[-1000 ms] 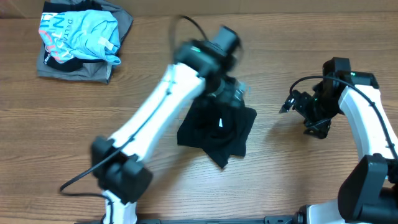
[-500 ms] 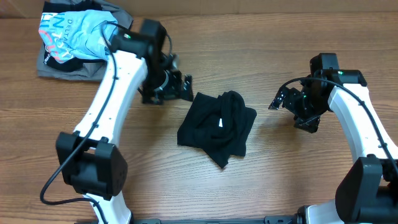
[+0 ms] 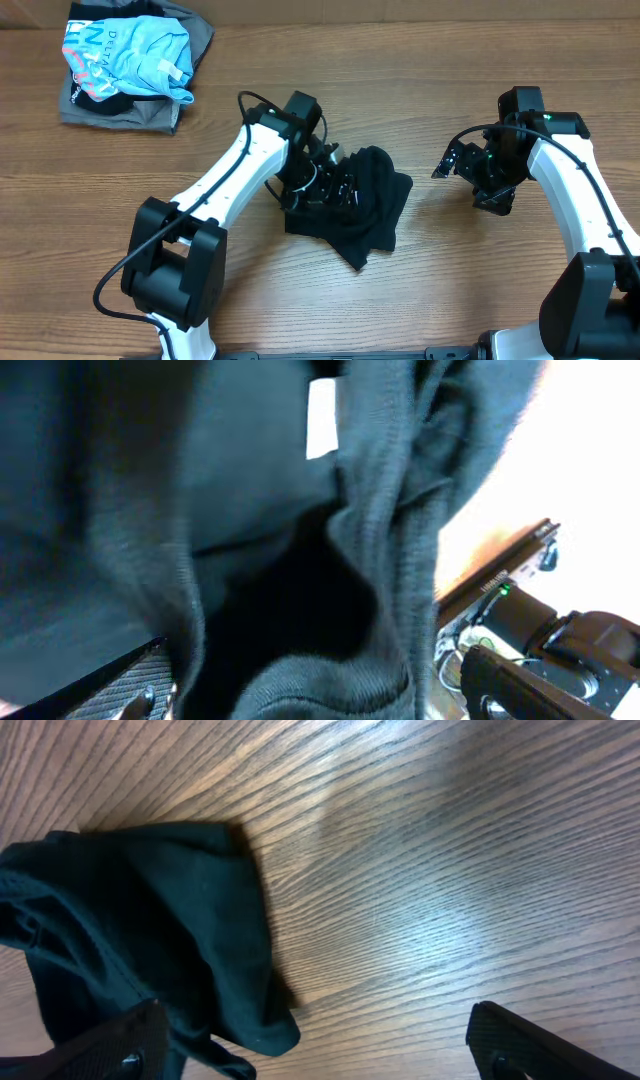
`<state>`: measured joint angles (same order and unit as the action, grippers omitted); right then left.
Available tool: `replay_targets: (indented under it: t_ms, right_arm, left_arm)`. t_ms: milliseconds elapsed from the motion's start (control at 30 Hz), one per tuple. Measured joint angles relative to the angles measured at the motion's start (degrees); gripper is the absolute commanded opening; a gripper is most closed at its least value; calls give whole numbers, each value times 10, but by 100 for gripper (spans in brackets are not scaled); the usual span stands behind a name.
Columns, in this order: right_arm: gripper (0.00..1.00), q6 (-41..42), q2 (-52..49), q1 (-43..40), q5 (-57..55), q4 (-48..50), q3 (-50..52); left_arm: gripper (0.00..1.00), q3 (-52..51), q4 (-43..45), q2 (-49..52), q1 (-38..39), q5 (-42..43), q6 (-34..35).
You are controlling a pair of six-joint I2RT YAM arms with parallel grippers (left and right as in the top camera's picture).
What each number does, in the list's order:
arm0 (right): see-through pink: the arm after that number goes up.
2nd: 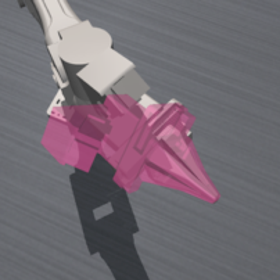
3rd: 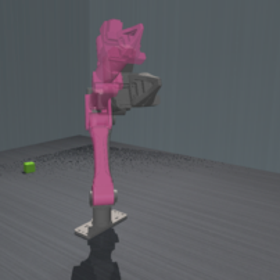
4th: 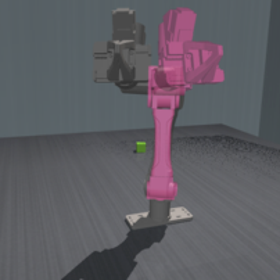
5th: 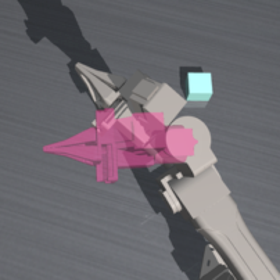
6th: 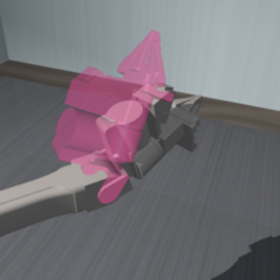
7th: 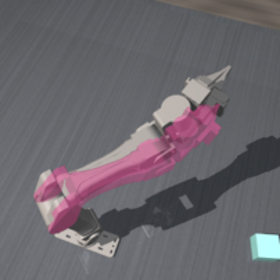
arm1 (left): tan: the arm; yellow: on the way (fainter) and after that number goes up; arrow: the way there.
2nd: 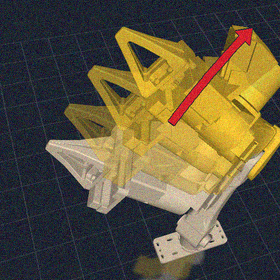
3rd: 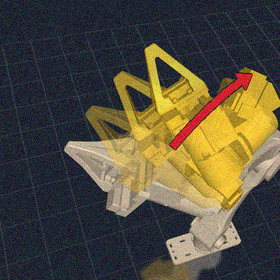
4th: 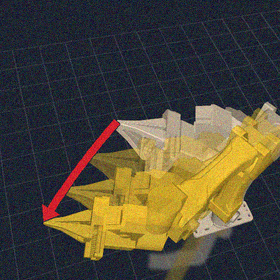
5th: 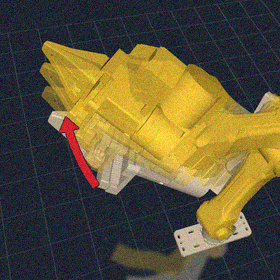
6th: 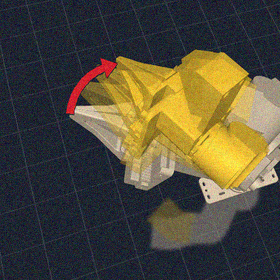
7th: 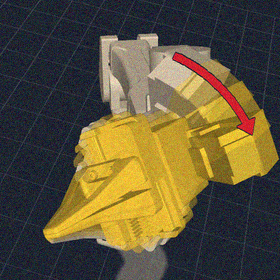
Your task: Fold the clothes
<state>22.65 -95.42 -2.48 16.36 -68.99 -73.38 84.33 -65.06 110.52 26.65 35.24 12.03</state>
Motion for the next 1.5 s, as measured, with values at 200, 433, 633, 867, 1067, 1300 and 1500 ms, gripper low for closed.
replay_targets:
  t_ms: [200,433,633,867,1067,1300,1500]
  right_arm:
    - [100,0,0,0,0,-3,0]
    - [100,0,0,0,0,-7,0]
    - [100,0,0,-3,0,-3,0]
    - [100,0,0,-52,14,-9,-2]
    - [100,-17,0,-99,70,-11,-30]
    - [100,-24,0,-71,98,-6,-60]
    - [100,1,0,32,71,27,-61]
  left_arm:
    - [79,0,24,0,40,21,5]
    - [77,0,56,0,91,30,16]
    - [72,0,77,0,124,71,10]
    - [74,0,76,-7,122,90,-8]
    - [85,0,65,-95,106,43,-27]
    - [93,2,14,-214,-26,-116,75]
    - [100,2,-43,-211,-202,-172,119]
